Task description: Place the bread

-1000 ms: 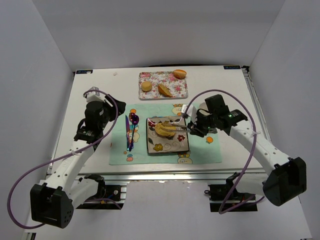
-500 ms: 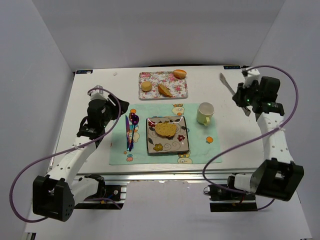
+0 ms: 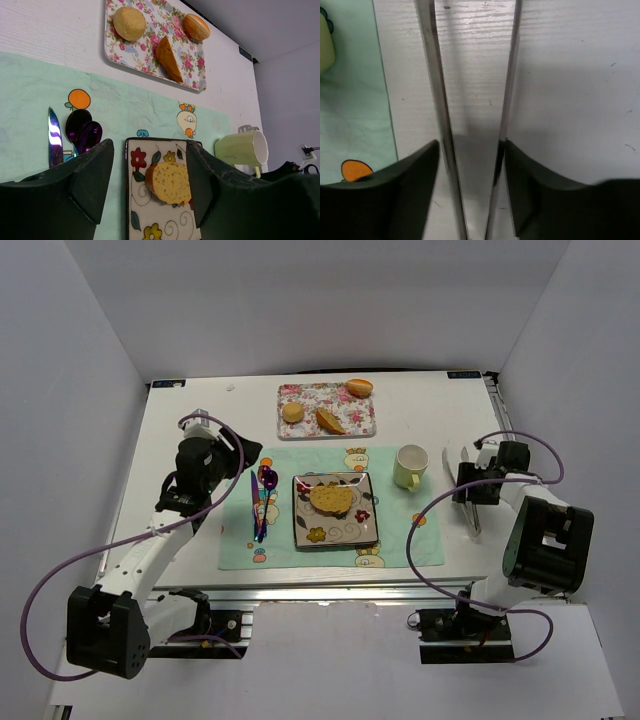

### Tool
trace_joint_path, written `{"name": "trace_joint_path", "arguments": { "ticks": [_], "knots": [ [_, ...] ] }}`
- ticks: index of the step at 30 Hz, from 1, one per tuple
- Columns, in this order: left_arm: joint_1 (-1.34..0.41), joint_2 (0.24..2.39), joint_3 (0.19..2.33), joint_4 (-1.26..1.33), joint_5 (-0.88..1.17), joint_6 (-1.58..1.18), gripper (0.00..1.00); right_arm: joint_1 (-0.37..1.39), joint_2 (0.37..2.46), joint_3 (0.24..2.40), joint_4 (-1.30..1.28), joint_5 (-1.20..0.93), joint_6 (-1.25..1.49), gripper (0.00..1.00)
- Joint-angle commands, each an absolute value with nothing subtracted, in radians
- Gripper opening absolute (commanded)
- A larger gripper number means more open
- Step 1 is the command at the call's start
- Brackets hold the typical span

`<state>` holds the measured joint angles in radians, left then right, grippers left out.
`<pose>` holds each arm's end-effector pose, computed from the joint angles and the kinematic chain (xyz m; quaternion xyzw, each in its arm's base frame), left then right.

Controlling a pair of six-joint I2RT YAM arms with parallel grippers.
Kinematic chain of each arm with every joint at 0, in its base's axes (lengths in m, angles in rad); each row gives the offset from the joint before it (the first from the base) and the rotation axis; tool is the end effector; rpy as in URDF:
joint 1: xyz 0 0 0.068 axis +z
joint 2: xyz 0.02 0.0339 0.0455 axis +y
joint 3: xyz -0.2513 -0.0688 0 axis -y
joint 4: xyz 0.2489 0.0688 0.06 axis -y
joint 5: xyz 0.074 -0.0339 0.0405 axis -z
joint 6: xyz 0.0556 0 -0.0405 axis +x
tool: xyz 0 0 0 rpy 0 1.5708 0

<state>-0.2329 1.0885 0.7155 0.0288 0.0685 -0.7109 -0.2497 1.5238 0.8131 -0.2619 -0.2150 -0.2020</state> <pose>0.2706 -0.0681 0.2576 -0.1743 0.7987 -0.2864 0.4996 0.3016 -0.0647 0.1416 -0.0089 0.9506 0.0343 0.3085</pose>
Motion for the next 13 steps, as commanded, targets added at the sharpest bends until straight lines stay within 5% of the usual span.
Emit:
{"name": "trace_joint_path", "arguments": {
  "ticks": [1, 3, 13],
  "knots": [
    [-0.232, 1.075, 0.741, 0.032, 0.074, -0.707, 0.69, -0.259, 1.523, 0.845, -0.262, -0.248, -0.239, 0.67],
    [-0.232, 1.071, 0.736, 0.029, 0.071, -0.712, 0.69, -0.259, 1.511, 0.857, -0.288, -0.226, -0.265, 0.89],
    [-0.232, 1.043, 0.735, 0.006, 0.06, -0.704, 0.7, -0.223, 1.361, 1.11, -0.318, -0.233, -0.291, 0.89]
  ]
}}
